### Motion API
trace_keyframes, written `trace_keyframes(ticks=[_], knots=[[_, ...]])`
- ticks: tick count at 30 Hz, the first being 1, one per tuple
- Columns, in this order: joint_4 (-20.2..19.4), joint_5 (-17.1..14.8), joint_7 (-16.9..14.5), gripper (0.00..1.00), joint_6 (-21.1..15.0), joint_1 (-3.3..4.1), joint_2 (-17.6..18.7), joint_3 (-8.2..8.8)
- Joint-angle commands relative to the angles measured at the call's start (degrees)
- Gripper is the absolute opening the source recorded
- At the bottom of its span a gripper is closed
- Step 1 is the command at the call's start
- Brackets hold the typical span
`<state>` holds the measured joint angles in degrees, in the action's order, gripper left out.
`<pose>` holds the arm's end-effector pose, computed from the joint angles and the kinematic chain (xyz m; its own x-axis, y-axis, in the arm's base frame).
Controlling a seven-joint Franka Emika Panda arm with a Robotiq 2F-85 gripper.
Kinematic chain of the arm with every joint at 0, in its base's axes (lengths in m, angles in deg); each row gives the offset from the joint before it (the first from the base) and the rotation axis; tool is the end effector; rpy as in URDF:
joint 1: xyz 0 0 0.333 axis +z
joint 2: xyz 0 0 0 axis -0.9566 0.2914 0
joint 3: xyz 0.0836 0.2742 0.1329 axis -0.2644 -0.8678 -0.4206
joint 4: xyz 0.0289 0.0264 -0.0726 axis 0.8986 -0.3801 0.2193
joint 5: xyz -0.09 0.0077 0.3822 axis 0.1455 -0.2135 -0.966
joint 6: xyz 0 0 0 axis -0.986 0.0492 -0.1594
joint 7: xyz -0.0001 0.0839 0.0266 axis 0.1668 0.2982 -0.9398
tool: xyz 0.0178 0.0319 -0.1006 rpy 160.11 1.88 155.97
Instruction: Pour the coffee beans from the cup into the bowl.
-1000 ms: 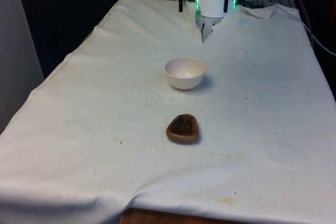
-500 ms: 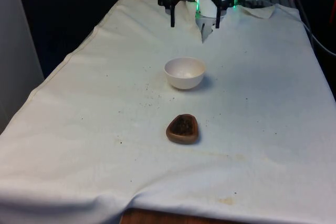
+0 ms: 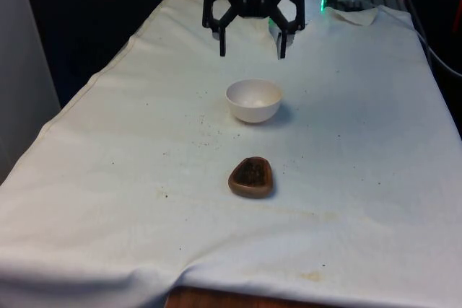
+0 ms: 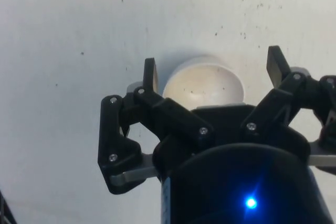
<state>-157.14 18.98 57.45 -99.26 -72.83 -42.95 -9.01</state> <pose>0.6599 -0.0493 0.3589 0.9902 0.0951 0.1026 0.0918 -0.9951 0.0363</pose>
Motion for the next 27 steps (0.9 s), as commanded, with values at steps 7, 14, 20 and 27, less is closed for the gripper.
trace_keyframes(ticks=[7,14,20,27], knots=[[2.3,0.2,0.2,1.00,-0.7,0.23,2.4,0.00],[6.8,0.4,0.5,1.00,0.3,0.52,5.7,0.06],[8.8,0.3,0.4,1.00,0.6,0.52,7.2,0.06],[8.7,0.2,0.1,1.00,0.0,0.46,7.4,0.00]])
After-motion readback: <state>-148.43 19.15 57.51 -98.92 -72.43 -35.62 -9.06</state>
